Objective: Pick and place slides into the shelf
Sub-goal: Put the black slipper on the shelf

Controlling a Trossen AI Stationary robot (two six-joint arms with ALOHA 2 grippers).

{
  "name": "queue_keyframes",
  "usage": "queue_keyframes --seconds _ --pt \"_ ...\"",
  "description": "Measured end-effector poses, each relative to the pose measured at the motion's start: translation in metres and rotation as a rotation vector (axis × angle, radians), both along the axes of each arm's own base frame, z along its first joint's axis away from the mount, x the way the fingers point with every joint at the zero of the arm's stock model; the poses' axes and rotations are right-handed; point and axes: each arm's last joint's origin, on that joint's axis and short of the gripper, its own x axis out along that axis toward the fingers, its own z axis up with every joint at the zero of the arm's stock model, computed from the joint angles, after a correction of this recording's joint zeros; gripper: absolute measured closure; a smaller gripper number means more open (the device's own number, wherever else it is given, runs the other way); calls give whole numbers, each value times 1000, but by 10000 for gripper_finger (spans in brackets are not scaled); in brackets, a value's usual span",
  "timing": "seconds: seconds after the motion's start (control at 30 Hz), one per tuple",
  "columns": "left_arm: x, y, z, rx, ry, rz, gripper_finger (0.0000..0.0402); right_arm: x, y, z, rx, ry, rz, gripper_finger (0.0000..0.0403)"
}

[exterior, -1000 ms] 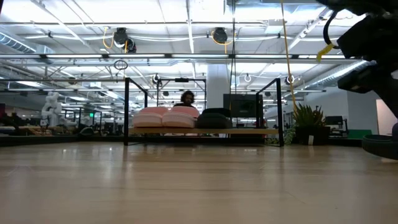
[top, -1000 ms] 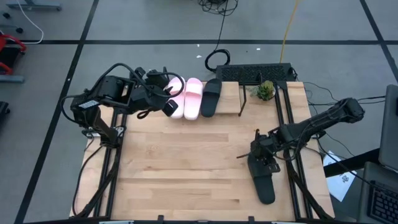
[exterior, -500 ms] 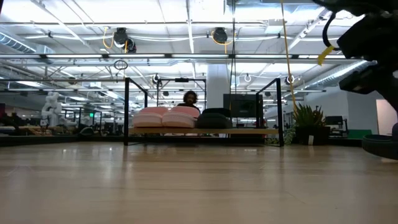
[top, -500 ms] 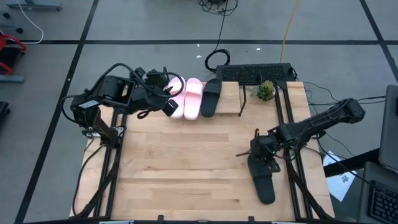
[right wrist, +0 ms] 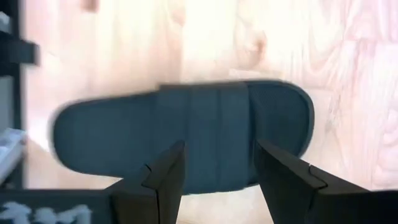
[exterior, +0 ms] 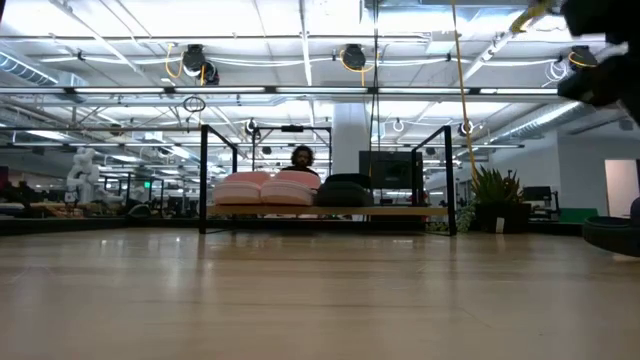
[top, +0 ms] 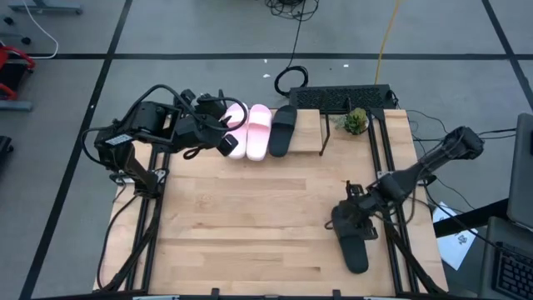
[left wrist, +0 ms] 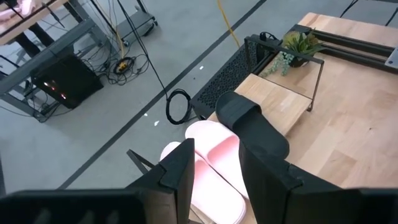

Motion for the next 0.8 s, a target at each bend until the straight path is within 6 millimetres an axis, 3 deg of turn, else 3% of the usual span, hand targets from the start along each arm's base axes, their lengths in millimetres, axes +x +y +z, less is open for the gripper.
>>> queue_keyframes --seconds 0.23,0.53,0.8 --pt "0 0 0 11 5 1 273 0 33 30 -30 69 35 235" --pt "0 0 0 20 18 -9 273 3 90 9 -118 248 44 264" --pt "0 0 0 23 24 -14 273 9 99 13 -46 295 -127 265"
